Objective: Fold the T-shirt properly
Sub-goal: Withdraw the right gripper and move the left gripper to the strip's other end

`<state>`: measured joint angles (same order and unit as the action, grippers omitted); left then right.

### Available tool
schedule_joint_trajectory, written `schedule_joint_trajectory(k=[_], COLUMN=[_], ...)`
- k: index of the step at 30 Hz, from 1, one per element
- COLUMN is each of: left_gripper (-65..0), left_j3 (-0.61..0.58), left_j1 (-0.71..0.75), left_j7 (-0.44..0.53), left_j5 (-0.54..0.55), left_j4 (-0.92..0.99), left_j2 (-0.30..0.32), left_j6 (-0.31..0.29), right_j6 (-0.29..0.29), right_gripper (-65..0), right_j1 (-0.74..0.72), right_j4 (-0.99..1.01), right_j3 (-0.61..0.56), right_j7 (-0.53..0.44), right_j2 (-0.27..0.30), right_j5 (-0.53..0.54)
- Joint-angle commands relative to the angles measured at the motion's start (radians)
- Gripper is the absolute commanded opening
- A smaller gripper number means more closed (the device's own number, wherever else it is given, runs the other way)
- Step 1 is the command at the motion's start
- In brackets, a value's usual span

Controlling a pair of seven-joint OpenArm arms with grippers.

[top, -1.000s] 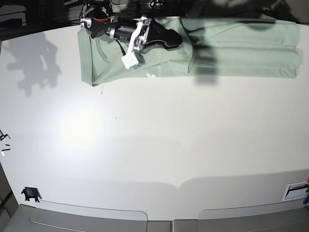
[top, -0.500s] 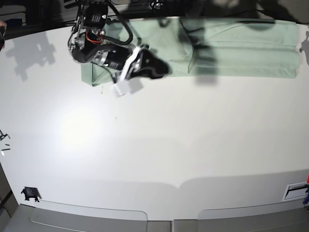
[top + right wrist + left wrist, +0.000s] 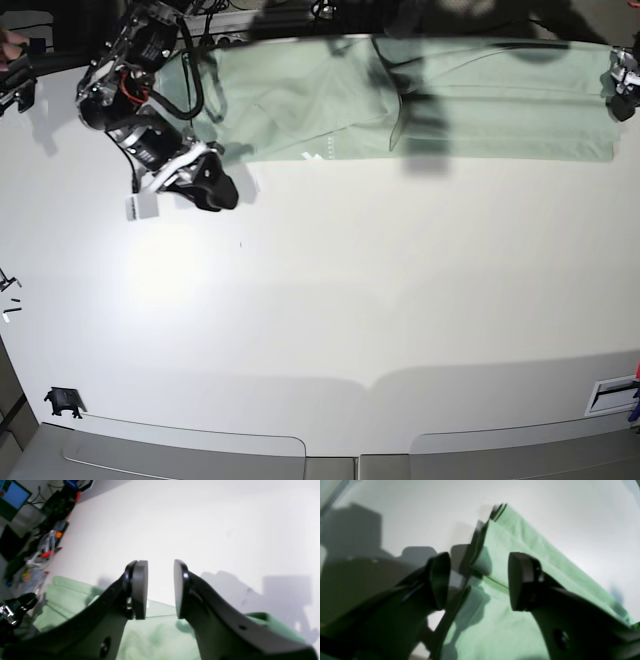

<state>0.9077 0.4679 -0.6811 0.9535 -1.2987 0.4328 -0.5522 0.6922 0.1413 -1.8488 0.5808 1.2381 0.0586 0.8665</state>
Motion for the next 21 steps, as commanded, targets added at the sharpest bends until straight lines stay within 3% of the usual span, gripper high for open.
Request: schedule_joint_trajectory(k=[1, 8, 14, 16, 21], left_gripper=[-28.3, -28.2, -28.3, -28.3, -28.5], left_j3=[0.006, 0.006, 0.006, 0.006, 0.006], left_j1=[-0.01, -0.079, -0.085, -0.085, -0.071], left_j7=[0.014, -0.022, -0.231, -0.296, -0.306], left_j5=[0.016, 0.02, 0.154, 0.202, 0.219], left_j4=[0.008, 0.172, 0.194, 0.194, 0.194], left_j2=[0.023, 0.05, 0.047, 0.044, 0.044], left_j6=[-0.016, -0.061, -0.146, -0.146, -0.146], right_j6=[0.006, 0.006, 0.006, 0.006, 0.006], right_gripper=[-48.6, -48.6, -48.6, -48.6, -48.6], right_j1=[-0.011, -0.011, -0.011, -0.011, -0.011], right_j4=[-0.019, -0.019, -0.019, -0.019, -0.019], right_j3=[0.003, 0.002, 0.002, 0.002, 0.002], right_j7=[-0.024, -0.026, -0.027, -0.027, -0.027], right_j2=[0.014, 0.029, 0.03, 0.03, 0.03], right_j5=[0.03, 0.031, 0.031, 0.03, 0.031])
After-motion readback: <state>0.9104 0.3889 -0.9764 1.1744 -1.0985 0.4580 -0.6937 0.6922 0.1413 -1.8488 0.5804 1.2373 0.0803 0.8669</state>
